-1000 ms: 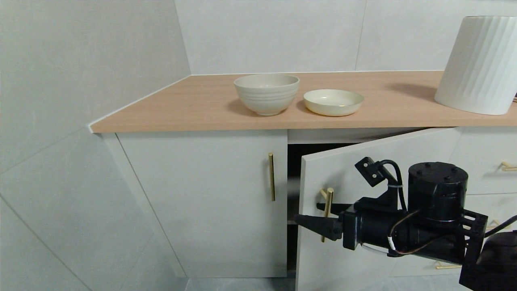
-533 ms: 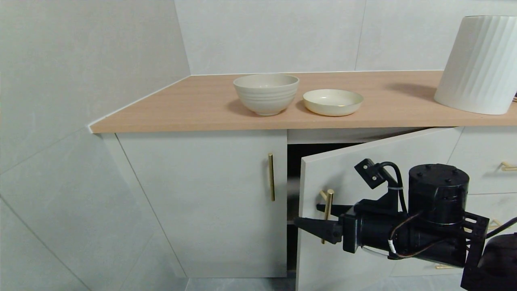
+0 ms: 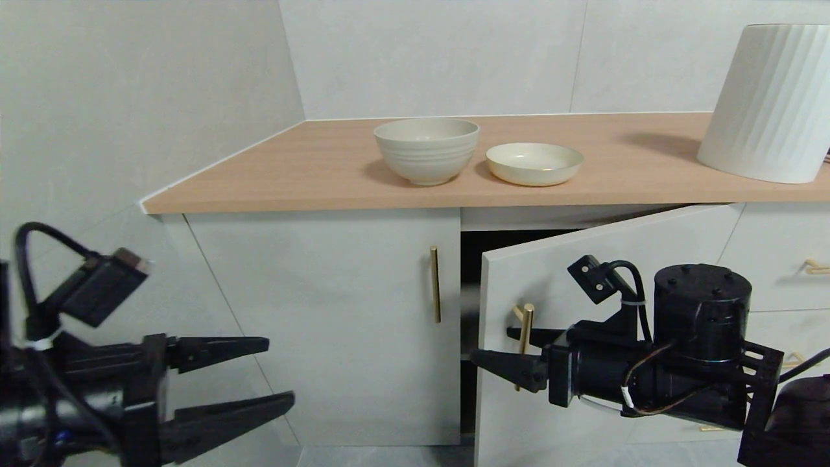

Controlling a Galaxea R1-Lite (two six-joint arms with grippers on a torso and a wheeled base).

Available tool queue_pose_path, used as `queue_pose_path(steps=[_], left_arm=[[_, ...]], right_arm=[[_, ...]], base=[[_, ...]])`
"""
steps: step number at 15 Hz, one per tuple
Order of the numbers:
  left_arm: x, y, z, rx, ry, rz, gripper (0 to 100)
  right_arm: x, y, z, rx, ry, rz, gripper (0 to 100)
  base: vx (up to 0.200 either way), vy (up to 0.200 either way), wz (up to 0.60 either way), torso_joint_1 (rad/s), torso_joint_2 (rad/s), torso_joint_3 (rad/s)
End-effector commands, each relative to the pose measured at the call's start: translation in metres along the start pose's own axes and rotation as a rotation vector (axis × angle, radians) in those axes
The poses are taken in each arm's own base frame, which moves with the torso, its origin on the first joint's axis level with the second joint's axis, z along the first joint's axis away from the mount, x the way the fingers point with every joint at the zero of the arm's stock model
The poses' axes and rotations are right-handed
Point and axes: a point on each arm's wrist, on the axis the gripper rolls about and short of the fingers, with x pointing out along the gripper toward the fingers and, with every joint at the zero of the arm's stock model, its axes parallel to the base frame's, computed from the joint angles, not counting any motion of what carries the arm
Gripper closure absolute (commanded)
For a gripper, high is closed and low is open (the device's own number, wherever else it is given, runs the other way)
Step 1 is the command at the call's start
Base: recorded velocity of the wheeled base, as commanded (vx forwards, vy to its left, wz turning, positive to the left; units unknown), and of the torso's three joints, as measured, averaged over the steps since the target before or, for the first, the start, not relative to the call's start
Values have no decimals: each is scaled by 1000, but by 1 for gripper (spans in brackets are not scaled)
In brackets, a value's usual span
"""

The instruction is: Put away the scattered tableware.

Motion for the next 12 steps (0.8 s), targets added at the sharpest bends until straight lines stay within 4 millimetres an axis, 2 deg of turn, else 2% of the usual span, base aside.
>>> queue_pose_path(steps=[1,3,8,9,12], left_arm=[[50,35,-20,-112,134,-50,0],[57,28,-22,-137,146,-85,0],[57,24,-18,-151,137,-97,0],[58,23,-18,-158,139,-102,100],[65,23,-15,-152,140,-121,100]], right_arm=[[2,-2,-3,8,15,-5,0],[4,-4,-5,13,24,-7,0],[5,-4,-5,27,24,-8,0],[5,-4,-5,38,25,-6,0],[4,-4,-5,38,22,-5,0]], base=[[0,0,0,0,0,0],[0,0,0,0,0,0],[0,0,0,0,0,0],[0,0,0,0,0,0],[0,0,0,0,0,0]])
